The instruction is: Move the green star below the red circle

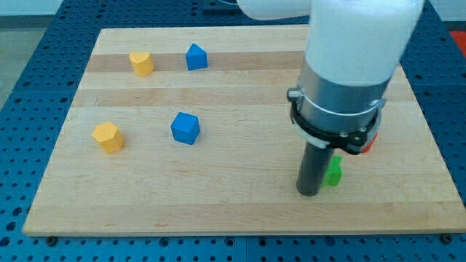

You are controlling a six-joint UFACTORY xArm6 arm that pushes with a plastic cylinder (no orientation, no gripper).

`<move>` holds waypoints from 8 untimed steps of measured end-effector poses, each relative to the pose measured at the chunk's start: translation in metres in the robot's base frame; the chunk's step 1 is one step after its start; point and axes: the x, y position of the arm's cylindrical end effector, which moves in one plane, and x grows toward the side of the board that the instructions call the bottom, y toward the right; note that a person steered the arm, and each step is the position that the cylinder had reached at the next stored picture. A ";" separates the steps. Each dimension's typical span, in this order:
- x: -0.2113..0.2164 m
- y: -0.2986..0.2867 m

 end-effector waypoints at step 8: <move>-0.037 0.043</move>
